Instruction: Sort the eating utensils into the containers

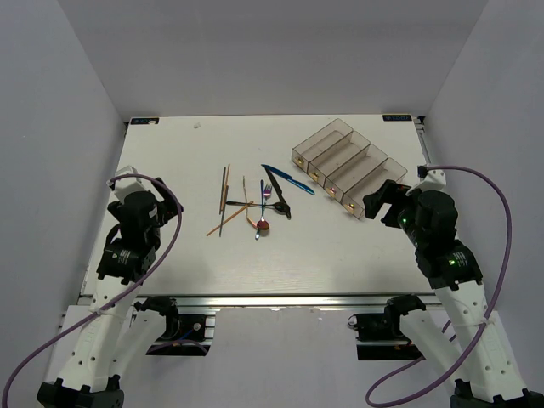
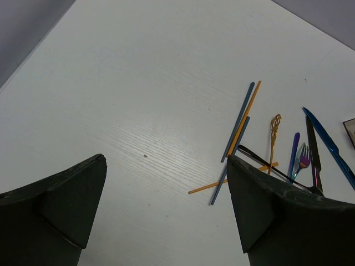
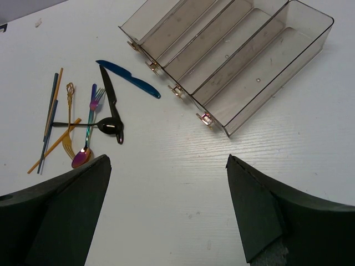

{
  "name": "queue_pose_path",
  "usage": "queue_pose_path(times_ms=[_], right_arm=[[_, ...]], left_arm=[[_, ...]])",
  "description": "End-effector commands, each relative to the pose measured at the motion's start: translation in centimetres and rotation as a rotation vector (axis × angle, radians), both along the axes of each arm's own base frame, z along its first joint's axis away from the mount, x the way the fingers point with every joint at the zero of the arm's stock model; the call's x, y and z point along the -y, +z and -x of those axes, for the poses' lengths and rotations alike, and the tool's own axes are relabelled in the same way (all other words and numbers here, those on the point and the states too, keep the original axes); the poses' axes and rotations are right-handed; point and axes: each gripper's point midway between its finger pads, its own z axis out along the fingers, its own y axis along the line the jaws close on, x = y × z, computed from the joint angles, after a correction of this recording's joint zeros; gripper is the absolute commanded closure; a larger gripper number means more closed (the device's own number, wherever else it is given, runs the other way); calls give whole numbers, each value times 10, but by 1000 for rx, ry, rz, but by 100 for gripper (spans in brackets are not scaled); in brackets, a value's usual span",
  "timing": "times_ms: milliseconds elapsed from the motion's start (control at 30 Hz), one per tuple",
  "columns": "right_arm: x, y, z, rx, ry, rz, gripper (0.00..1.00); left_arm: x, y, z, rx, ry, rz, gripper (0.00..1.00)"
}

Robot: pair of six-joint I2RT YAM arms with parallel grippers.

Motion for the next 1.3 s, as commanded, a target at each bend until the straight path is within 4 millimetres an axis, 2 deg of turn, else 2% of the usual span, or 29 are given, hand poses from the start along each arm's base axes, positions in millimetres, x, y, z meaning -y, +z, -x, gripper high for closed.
queue_pose_path(times_ms=[0, 167, 267, 367, 400, 433, 467, 500, 533, 600, 633, 667, 700, 767, 833, 867, 967, 1000, 1100, 1200, 1267], right_arm=[[0, 12, -1, 40, 0, -6, 11], [-6, 4, -3, 16, 25, -21, 11], [-10, -1, -5, -4, 39, -27, 11], [-20, -8, -7, -43, 86, -35, 11], [-24, -9, -7, -53, 108, -42, 11], [-28, -11, -6, -66, 133, -47, 11], [-32, -17, -8, -92, 149, -46, 11], [-36, -19, -8, -104, 168, -54, 11], [-37, -22, -9, -117, 177, -54, 11], [-42, -28, -11, -142, 199, -50, 11], [-42, -30, -12, -151, 201, -44, 11], [-43, -35, -14, -169, 206, -36, 11], [-42, -36, -16, -175, 204, -27, 11], [-41, -43, -18, -200, 197, -10, 11], [-38, -51, -19, -223, 183, 18, 11], [-36, -53, -19, -226, 179, 28, 11], [-35, -59, -18, -233, 175, 46, 11], [-36, -60, -17, -232, 182, 44, 11], [-40, -60, -15, -222, 203, 36, 11], [-42, -57, -13, -207, 215, 35, 11], [-44, -56, -13, -202, 224, 34, 11]], left_arm=[[3, -3, -2, -3, -14, 6, 2], [6, -4, -5, -13, -30, 13, 2], [20, -5, -11, -19, -85, 54, 2], [40, 0, -27, -38, -140, 133, 2], [46, -13, -36, -107, -141, 146, 2], [50, -3, -44, -104, -146, 151, 2], [55, -6, -50, -130, -152, 150, 2], [65, -10, -55, -161, -164, 149, 2], [74, -27, -64, -223, -171, 139, 2], [95, -29, -77, -238, -204, 149, 2], [102, -36, -82, -257, -214, 152, 2], [110, -51, -91, -301, -216, 147, 2], [120, -56, -97, -304, -224, 155, 3], [140, -77, -110, -353, -243, 142, 5], [153, -88, -118, -382, -237, 118, 9], [169, -99, -124, -412, -253, 91, 10], [189, -115, -133, -448, -267, 45, 15], [196, -126, -143, -470, -264, 33, 19], [204, -142, -157, -501, -263, 7, 25], [210, -148, -169, -502, -262, -5, 32], [213, -154, -173, -515, -269, -10, 41]])
